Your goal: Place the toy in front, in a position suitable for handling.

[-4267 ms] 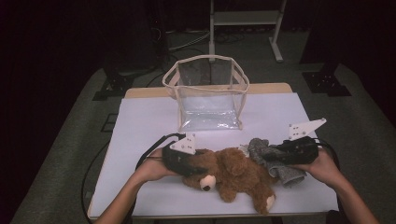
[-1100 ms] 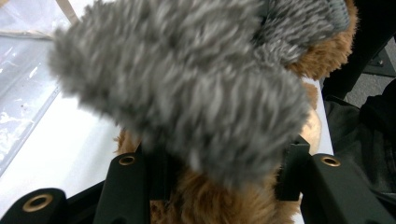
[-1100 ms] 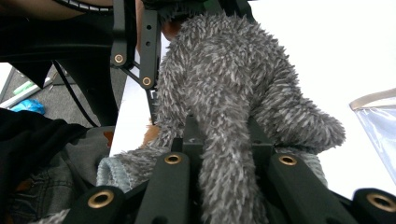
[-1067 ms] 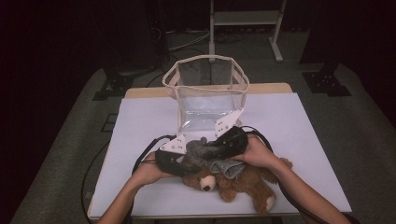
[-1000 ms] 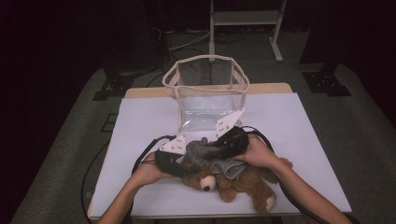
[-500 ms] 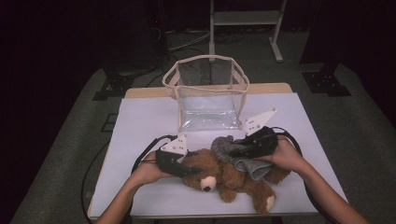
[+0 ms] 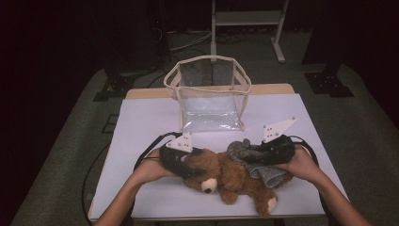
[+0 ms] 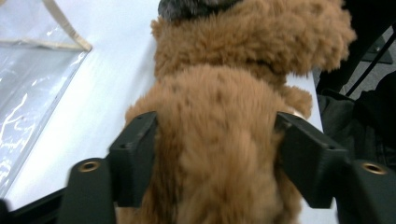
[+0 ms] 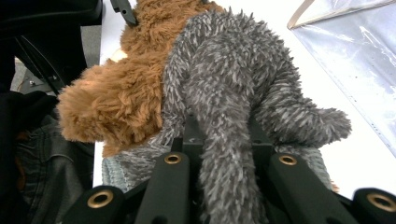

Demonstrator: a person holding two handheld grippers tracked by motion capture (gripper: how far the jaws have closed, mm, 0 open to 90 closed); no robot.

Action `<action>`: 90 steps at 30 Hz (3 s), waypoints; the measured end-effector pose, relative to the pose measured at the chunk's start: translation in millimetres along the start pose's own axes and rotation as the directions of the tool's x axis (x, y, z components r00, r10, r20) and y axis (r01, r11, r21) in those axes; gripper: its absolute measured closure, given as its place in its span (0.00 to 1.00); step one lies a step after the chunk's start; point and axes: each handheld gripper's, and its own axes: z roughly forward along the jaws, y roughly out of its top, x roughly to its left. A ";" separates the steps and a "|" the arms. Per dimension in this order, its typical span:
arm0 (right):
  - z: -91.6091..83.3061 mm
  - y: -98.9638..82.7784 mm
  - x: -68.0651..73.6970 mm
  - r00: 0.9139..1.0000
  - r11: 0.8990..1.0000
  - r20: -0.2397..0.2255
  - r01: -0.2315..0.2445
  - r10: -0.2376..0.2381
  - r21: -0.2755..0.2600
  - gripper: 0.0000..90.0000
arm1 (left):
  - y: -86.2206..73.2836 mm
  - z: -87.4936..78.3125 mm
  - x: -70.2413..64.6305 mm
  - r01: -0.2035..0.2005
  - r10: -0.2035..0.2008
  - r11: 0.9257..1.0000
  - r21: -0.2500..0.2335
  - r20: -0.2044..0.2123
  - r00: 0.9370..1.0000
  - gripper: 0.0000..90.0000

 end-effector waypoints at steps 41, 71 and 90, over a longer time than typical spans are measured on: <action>1.9 14.0 -37.8 0.999 0.997 0.008 -0.050 0.051 -0.065 0.83 | 35.2 15.9 39.3 -0.054 0.065 0.993 0.108 -0.097 0.993 0.62; 21.7 26.6 -14.2 0.999 0.999 -0.039 -0.006 0.004 -0.047 0.83 | -9.9 -1.8 -13.7 -0.060 0.063 0.996 0.064 -0.038 0.997 0.41; 12.6 9.7 2.8 0.999 0.996 -0.035 -0.008 0.005 -0.090 0.83 | -4.3 -1.9 -13.0 -0.022 0.020 0.997 0.080 0.031 0.999 0.33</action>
